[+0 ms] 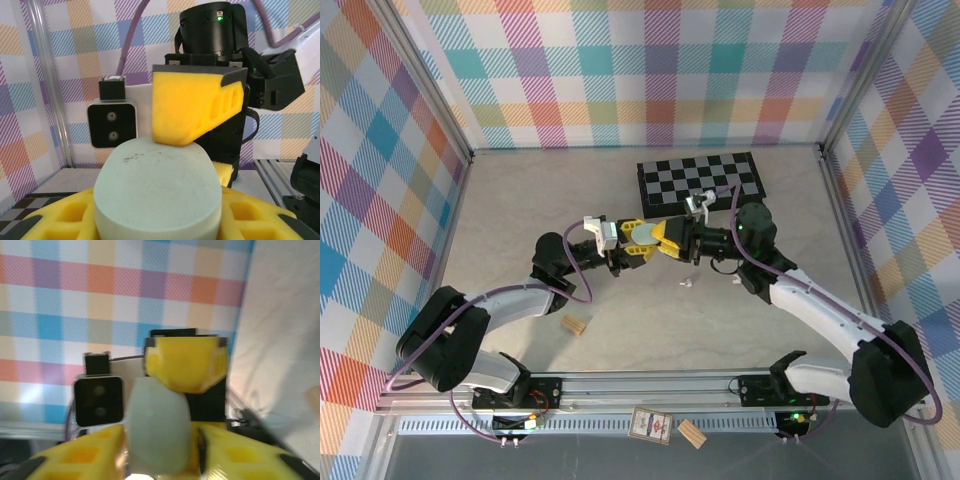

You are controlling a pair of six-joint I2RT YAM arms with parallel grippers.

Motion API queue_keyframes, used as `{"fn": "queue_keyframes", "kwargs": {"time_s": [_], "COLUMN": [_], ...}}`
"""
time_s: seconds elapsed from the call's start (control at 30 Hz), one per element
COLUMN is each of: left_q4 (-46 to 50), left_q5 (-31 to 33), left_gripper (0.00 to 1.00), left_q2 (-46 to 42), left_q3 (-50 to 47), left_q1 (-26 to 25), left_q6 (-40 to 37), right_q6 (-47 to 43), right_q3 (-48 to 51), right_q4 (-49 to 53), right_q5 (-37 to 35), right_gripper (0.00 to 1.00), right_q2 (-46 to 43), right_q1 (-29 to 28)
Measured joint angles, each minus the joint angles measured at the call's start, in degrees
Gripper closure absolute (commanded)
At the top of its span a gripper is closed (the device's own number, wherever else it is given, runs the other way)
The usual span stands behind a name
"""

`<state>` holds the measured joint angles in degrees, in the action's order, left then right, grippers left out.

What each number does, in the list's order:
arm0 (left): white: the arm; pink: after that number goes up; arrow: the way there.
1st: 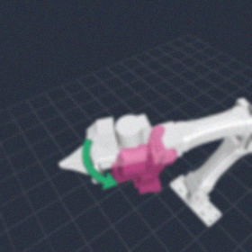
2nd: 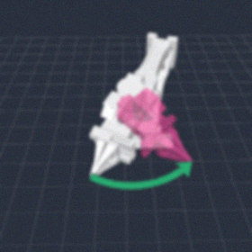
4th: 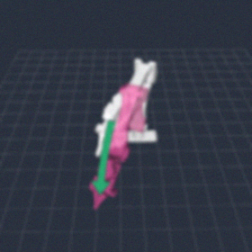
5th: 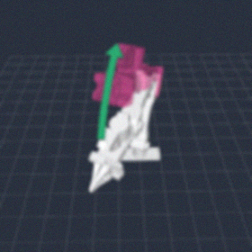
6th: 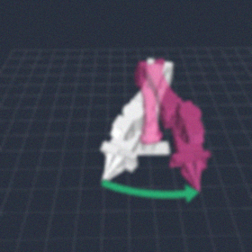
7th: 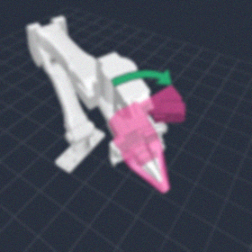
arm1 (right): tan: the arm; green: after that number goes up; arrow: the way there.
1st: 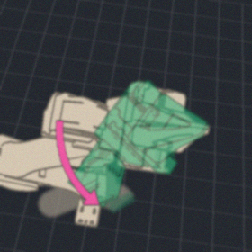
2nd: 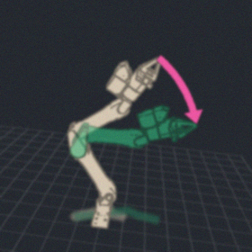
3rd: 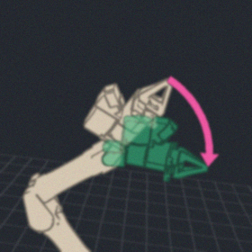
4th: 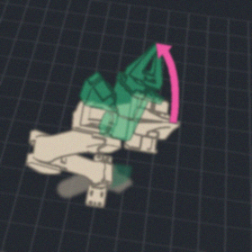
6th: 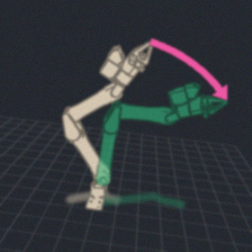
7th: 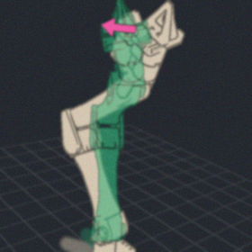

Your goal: Insert the wireless bluetooth earbuds into the charging case

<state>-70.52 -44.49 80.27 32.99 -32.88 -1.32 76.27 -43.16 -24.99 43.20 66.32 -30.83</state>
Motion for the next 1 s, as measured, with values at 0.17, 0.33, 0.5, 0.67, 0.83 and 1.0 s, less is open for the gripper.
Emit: {"fn": "queue_keyframes", "kwargs": {"time_s": [0.17, 0.33, 0.5, 0.67, 0.83, 1.0], "left_q4": [4.50, 11.28, 18.71, 26.12, 31.47, 34.95], "left_q5": [-0.04, -1.60, -3.17, -5.25, -7.08, -7.80], "left_gripper": [0.65, 0.65, 0.65, 0.65, 0.65, 0.65], "left_q2": [-2.99, -5.44, -8.50, -12.20, -13.49, -14.16], "left_q3": [-0.13, -0.15, -0.17, -0.17, -0.09, 0.31], "left_q1": [0.02, 0.02, 0.02, 0.02, 0.02, -0.04], "left_q6": [-1.53, -2.16, -2.16, -2.43, -2.64, -2.80], "right_q6": [-16.74, -37.16, -57.05, -73.79, -82.58, -86.64], "right_q3": [-4.39, -10.69, -14.10, -14.32, -14.32, -14.47], "right_q4": [17.16, 31.95, 41.48, 45.59, 45.64, 45.18], "right_q5": [-5.70, -9.97, -12.83, -16.02, -19.54, -21.16], "right_gripper": [0.23, 0.14, 0.08, 0.08, 0.08, 0.08], "right_q2": [-5.01, -7.58, -9.73, -10.54, -9.60, -7.17], "right_q1": [0.00, -1.64, -4.35, -6.86, -9.25, -10.38]}}
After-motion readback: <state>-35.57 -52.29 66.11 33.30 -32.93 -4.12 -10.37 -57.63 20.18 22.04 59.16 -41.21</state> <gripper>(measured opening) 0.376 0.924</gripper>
